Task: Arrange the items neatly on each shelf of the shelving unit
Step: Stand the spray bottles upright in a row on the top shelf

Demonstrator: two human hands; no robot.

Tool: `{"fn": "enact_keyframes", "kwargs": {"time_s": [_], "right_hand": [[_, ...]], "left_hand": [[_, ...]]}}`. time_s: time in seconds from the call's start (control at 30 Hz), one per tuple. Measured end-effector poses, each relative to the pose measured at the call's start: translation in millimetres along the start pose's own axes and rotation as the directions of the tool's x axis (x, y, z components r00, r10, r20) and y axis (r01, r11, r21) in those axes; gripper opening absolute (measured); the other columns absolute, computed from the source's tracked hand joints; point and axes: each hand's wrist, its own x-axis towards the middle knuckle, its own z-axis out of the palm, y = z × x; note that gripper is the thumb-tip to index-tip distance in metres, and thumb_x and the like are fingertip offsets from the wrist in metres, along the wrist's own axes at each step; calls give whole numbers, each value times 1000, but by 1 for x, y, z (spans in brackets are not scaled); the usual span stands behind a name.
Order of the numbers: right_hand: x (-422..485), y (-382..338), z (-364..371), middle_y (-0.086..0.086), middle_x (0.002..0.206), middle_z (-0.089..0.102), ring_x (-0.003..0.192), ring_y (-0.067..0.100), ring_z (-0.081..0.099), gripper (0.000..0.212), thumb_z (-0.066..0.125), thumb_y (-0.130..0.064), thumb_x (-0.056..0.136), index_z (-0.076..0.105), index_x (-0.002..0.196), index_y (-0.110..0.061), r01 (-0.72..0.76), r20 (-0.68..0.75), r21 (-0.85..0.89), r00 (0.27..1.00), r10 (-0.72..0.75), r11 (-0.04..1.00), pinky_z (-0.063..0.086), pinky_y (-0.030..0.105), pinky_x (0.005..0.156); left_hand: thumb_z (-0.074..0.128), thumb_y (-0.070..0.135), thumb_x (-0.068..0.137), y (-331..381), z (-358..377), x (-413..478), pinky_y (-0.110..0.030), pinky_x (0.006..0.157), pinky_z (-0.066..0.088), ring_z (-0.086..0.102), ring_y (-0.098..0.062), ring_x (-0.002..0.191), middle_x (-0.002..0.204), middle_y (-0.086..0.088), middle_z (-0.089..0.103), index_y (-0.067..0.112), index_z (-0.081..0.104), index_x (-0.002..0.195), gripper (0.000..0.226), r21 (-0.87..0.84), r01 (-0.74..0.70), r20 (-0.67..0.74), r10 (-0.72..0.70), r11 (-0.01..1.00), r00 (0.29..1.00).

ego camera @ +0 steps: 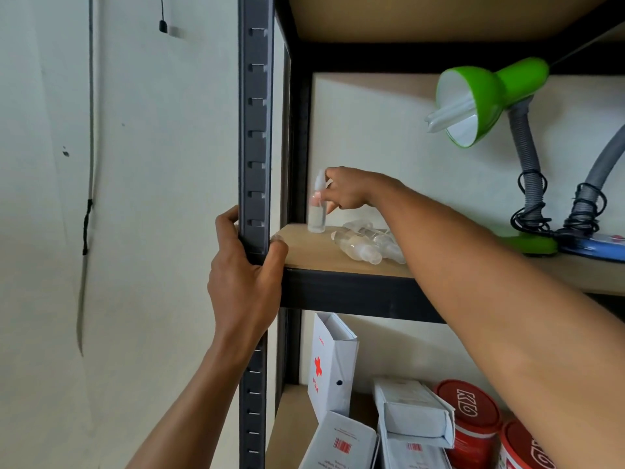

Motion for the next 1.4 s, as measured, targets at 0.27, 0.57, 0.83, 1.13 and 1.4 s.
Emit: {"fn": "enact_keyframes", "kwargs": {"time_s": [0.27, 0.57, 0.83, 1.13, 1.4], "right_hand": [[2, -2, 13, 15, 119, 74, 109, 25, 71, 41, 47, -32, 110, 49, 133, 2, -42, -87, -15, 995, 41, 999, 48, 42, 104], [-11, 6, -2, 11, 125, 71, 112, 27, 70, 58, 38, -52, 108, 61, 129, -3, -109, -46, -38, 993, 107, 993, 47, 48, 108], [-91, 22, -52, -10, 110, 71, 100, 12, 66, 20, 66, -42, 99, 73, 115, -31, 88, 55, 23, 994, -89, 996, 54, 28, 82], [-127, -16, -29, -16, 103, 57, 91, 1, 58, 44, 80, -55, 78, 64, 118, -44, 120, 278, -219, 959, -56, 968, 44, 24, 82], [-120, -23, -32, -16, 109, 70, 89, 8, 69, 43, 79, -32, 82, 56, 118, -34, 96, 120, -183, 990, -75, 978, 55, 29, 77]], "left_hand": [[65, 26, 93, -1, 0, -1, -32, 70, 52, 58, -1, 80, 91, 20, 58, 21, 42, 132, 45, -26, 5, -6, -5, 1000, 1000], [64, 25, 93, 2, 0, -2, -28, 68, 47, 57, 2, 76, 90, 19, 56, 20, 43, 130, 43, -9, 6, -16, -6, 1000, 1000], [63, 23, 94, 2, 1, -2, -25, 65, 44, 57, 4, 75, 88, 18, 55, 18, 43, 129, 41, -14, 4, -18, -4, 1000, 1000], [62, 23, 94, 5, 1, -3, -25, 66, 43, 55, 6, 74, 89, 17, 54, 17, 43, 131, 42, -12, 21, -27, -21, 1000, 999], [63, 23, 95, 8, 0, -5, -32, 72, 47, 56, -9, 77, 97, 2, 59, 16, 43, 131, 41, -19, 26, -34, -26, 999, 999]]}}
